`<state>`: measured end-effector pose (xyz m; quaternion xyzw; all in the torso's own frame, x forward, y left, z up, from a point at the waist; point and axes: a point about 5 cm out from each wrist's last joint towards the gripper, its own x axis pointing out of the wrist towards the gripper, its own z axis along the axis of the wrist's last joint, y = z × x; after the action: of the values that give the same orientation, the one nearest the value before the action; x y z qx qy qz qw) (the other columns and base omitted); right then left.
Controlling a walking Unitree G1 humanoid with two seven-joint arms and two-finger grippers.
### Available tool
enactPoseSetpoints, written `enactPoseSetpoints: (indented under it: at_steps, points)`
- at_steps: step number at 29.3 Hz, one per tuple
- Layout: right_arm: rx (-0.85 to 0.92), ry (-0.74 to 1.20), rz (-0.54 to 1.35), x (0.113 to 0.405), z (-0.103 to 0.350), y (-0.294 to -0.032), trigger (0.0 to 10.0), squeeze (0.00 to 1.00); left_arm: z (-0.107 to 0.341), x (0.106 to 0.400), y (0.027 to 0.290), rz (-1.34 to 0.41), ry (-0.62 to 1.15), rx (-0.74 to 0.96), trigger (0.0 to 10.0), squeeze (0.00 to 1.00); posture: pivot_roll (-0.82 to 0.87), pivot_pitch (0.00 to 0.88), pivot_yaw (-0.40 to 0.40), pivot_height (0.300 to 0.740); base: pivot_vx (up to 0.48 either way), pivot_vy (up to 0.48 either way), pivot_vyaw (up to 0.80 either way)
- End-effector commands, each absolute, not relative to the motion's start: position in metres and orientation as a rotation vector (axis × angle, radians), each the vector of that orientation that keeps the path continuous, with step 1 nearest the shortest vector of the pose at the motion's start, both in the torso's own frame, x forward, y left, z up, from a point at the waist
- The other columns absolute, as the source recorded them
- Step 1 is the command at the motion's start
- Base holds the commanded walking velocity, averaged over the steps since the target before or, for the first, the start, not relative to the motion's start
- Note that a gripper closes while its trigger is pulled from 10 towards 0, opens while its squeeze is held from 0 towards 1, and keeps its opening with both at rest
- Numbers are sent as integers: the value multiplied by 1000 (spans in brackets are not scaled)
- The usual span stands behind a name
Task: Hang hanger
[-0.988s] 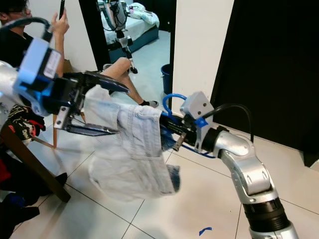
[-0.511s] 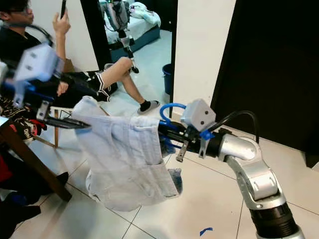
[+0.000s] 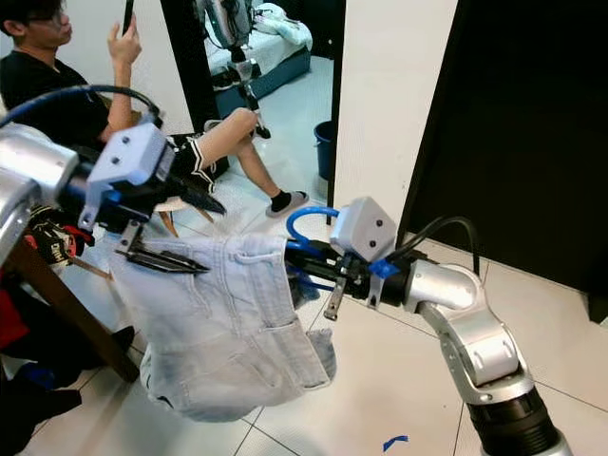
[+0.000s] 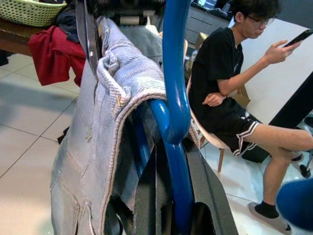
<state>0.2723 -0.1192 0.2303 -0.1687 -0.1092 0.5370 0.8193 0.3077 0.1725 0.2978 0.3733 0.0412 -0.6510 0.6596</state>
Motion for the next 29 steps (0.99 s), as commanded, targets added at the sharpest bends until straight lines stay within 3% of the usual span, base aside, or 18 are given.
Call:
enactPoseSetpoints:
  at_steps: [1, 11, 29]
  points:
    - [-363, -322, 1166, 265, 242, -112, 10000, 0, 286, 307, 170, -1494, 142, 869, 0, 0, 64, 7, 32, 740, 0, 0, 0]
    - [-358, -332, 1186, 263, 243, -107, 10000, 0, 272, 312, 173, -1460, 211, 917, 0, 0, 62, 6, 33, 740, 0, 0, 0]
    - [-352, -336, 1195, 261, 243, -103, 10000, 0, 276, 314, 173, -1436, 163, 904, 0, 0, 63, 6, 36, 740, 0, 0, 0]
